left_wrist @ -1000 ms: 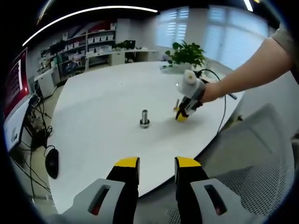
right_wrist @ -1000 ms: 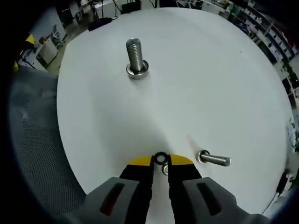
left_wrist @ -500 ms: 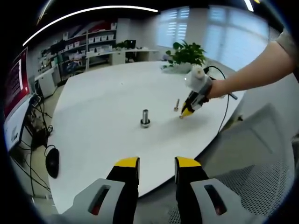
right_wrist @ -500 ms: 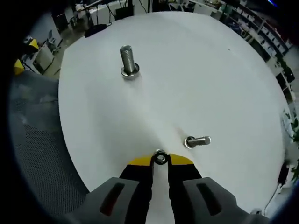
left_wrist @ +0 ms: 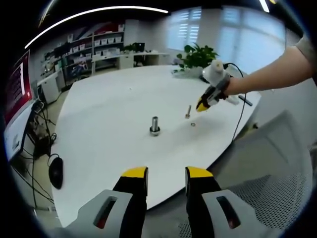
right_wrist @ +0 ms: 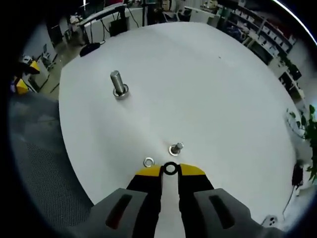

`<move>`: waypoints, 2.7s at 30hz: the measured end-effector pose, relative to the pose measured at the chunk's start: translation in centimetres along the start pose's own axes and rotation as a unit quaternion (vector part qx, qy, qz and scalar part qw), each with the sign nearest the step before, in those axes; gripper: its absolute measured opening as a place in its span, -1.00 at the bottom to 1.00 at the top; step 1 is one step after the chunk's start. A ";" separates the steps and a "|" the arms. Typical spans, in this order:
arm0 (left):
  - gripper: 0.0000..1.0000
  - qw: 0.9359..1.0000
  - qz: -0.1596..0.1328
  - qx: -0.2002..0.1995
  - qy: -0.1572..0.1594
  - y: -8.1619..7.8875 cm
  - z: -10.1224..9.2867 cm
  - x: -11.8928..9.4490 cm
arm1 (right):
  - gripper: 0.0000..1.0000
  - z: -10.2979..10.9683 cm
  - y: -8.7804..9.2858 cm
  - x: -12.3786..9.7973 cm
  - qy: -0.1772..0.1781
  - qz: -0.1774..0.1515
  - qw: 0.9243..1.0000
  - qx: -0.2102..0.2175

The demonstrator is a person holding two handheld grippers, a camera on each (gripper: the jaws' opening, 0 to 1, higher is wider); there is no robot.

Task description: Place the washer onto the threaded stud by aligning its center hole with the stud, sliding it down to the base, and recovering from edge contact or off-axis alignment until the washer reaches the visible bottom stop.

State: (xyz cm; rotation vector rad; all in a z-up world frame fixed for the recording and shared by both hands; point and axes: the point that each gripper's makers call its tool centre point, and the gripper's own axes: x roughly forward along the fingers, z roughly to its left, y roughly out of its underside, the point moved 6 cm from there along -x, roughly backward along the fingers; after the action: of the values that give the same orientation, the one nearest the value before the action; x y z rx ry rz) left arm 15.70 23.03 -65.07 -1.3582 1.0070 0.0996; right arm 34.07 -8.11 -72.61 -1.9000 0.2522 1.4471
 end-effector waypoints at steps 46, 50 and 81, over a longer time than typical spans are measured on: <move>-0.45 1.000 0.019 0.000 -0.003 0.5 0.0 0.2 | -0.72 -0.4 -1.4 4.7 -0.019 0.034 0.998 -0.042; -0.45 1.000 0.022 -0.003 -0.004 0.5 0.1 0.2 | -0.81 -0.3 -0.9 5.4 -0.026 0.042 0.998 -0.038; -0.44 1.000 0.022 0.003 0.001 0.5 -0.1 0.3 | -0.58 1.0 3.1 2.7 -0.020 0.040 0.999 0.015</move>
State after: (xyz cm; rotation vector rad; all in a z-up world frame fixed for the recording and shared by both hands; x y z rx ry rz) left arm 15.52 22.95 -65.61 -1.3306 1.0393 0.1273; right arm 32.52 -9.01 -76.48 -1.8536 0.3327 1.5250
